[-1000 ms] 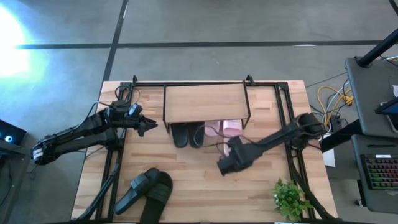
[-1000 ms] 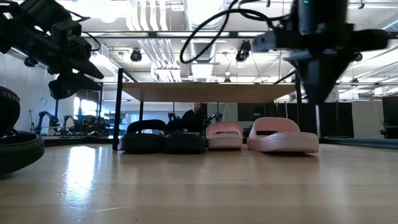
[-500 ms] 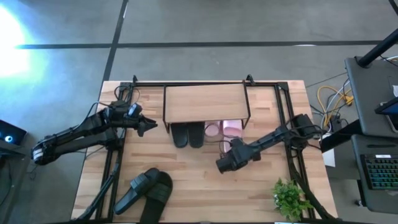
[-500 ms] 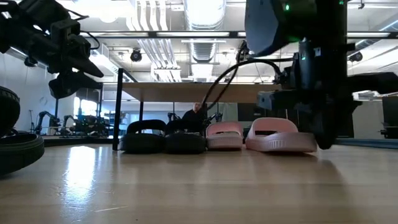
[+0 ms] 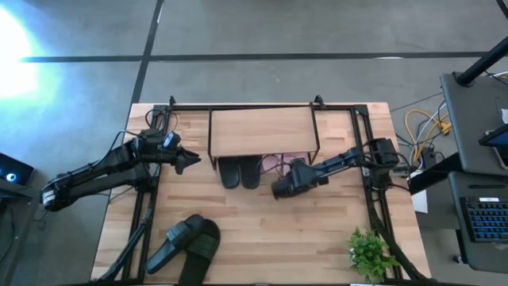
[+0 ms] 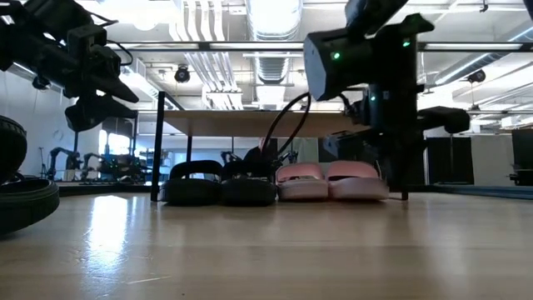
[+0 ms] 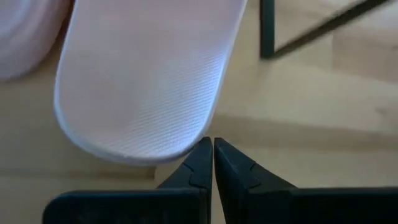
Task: Pick and place slides into the shelf
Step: Put the pink slides under the shelf, then adjust the black slides under the shelf
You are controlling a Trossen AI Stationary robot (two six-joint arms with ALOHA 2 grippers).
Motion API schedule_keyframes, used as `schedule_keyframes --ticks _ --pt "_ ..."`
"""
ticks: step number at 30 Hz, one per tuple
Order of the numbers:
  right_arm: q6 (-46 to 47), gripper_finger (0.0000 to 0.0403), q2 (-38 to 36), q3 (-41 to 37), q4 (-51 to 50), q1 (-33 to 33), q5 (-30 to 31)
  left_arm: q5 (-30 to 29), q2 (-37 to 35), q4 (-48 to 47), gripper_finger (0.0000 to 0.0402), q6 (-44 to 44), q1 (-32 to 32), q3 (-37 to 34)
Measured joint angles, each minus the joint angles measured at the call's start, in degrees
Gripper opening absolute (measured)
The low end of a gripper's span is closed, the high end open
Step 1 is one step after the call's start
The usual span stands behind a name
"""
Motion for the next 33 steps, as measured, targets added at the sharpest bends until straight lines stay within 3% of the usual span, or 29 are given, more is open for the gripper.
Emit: schedule_keyframes --ticks 10,18,21,26,33 --pt "-1.5 0.0009 0.0 0.0 0.2 -1.7 3.0 0.0 -0.1 0.0 0.0141 -0.1 0.0 0.0" --pt "-2.8 0.0008 -2.1 4.6 2.0 6.1 -4.1 0.6 -0.2 -0.1 0.0141 -0.3 0.0 0.0" --pt "-8.6 0.0008 -2.6 6.4 10.2 9.9 -7.6 0.6 -0.5 -0.1 0.0141 -0.3 0.0 0.0" --pt "-16.8 0.0008 -0.5 6.4 34.6 11.5 -11.2 1.4 -0.8 -0.1 0.0141 0.3 0.0 0.0" --pt "-17.2 0.0008 8.8 9.4 38.4 7.1 -8.8 7.2 -1.1 -3.1 0.0141 1.5 -0.1 0.0"
